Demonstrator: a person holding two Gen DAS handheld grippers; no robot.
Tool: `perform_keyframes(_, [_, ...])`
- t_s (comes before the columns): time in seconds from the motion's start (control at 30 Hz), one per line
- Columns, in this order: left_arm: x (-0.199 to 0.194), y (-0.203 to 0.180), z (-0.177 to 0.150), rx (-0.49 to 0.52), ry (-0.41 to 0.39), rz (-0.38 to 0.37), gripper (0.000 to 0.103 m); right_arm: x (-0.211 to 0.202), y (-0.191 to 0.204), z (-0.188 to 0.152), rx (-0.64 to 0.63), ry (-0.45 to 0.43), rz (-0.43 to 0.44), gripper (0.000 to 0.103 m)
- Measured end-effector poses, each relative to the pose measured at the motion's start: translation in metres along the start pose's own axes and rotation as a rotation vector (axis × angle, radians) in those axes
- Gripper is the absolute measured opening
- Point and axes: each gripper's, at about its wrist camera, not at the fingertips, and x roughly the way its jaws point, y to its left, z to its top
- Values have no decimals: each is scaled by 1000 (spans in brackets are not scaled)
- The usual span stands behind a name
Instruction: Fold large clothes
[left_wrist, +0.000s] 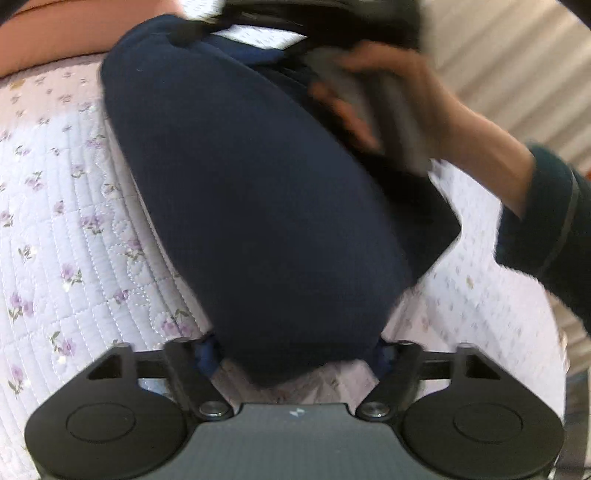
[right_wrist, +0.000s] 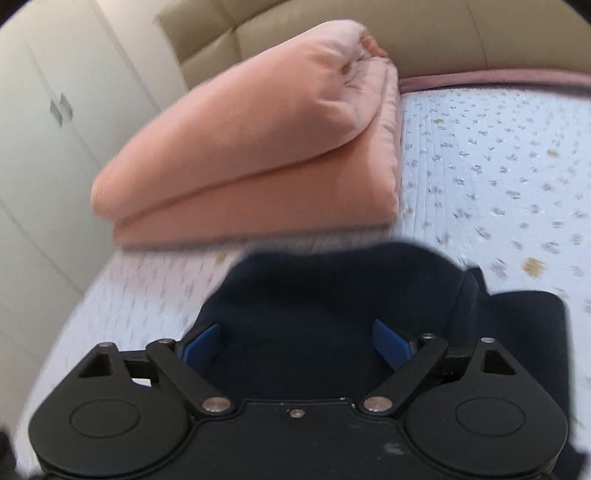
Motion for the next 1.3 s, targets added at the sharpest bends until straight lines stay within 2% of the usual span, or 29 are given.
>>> perform_keyframes(0.07, [1,2,0,-11,-3,-6,64,12,-14,10,40,-26,-73,103])
perform_keyframes(0.17, [-3,9,-1,-60,-6,-28,63,18,-39,21,123,-18,-108,102])
perform_keyframes(0.2, [-6,8,-1,-62,3,-29,63,12,-42,24,126,-18,-144,102])
perform_keyframes(0.27, [-17,4,-3,-64,31,-56,64,-7,-45,28,85,-23,-282,102])
perform_keyframes(0.3, [-28,5,-3,-65,45,-74,71,-21,-49,29,80,-35,-295,102])
perform_keyframes(0.33, [-36,4,-3,-57,52,-94,76,-38,-57,28,97,-44,-250,102])
perform_keyframes(0.4, [-60,-1,0,-22,40,-135,82,-75,-67,23,136,-56,-98,102])
perform_keyframes(0.43, [-71,-1,4,-16,21,-158,88,-91,-66,18,120,-57,-68,102])
perform_keyframes(0.47, [-81,2,10,-31,-7,-178,92,-106,-59,12,56,-47,-60,102])
perform_keyframes(0.5, [-87,7,17,-61,-41,-188,101,-115,-52,6,-18,-24,-64,102])
perform_keyframes(0.53, [-91,16,28,-103,-99,-182,103,-122,-43,-2,-92,9,-64,102])
perform_keyframes(0.6, [-83,33,45,-154,-154,-130,103,-129,-28,-22,-223,98,-56,102])
perform_keyframes(0.67, [-61,50,63,-187,-135,-75,97,-124,-27,-45,-324,193,-99,102])
perform_keyframes(0.7, [-49,56,66,-191,-109,-71,94,-122,-33,-57,-341,233,-131,102])
perform_keyframes(0.73, [-35,57,66,-182,-69,-50,94,-124,-47,-64,-302,227,-114,102])
perform_keyframes(0.8, [-21,59,56,-142,-19,-54,96,-135,-87,-71,-81,211,-70,103])
perform_keyframes(0.83, [-19,66,50,-177,-13,-71,97,-139,-101,-72,12,216,-43,103])
perform_keyframes(0.87, [-18,73,44,-240,-9,-99,98,-147,-103,-74,39,199,-62,102])
perform_keyframes(0.9, [-18,79,40,-279,0,-118,98,-154,-93,-75,-20,181,-136,103])
perform_keyframes(0.97, [-21,80,36,-266,10,-120,98,-171,-61,-77,-187,132,-182,101])
perform_keyframes(1.03, [-22,70,34,-197,45,-107,98,-188,-30,-80,-280,56,-136,102])
perform_keyframes(1.1, [-22,67,33,-176,70,-97,100,-196,-1,-89,-357,20,-47,102])
perform_keyframes(1.17, [-19,67,33,-178,86,-99,102,-190,21,-107,-472,40,5,102])
perform_keyframes(1.2, [-17,66,28,-172,90,-101,102,-184,26,-116,-522,57,2,102])
perform_keyframes(1.3, [-16,60,23,-151,83,-91,103,-163,17,-146,-598,156,-69,103])
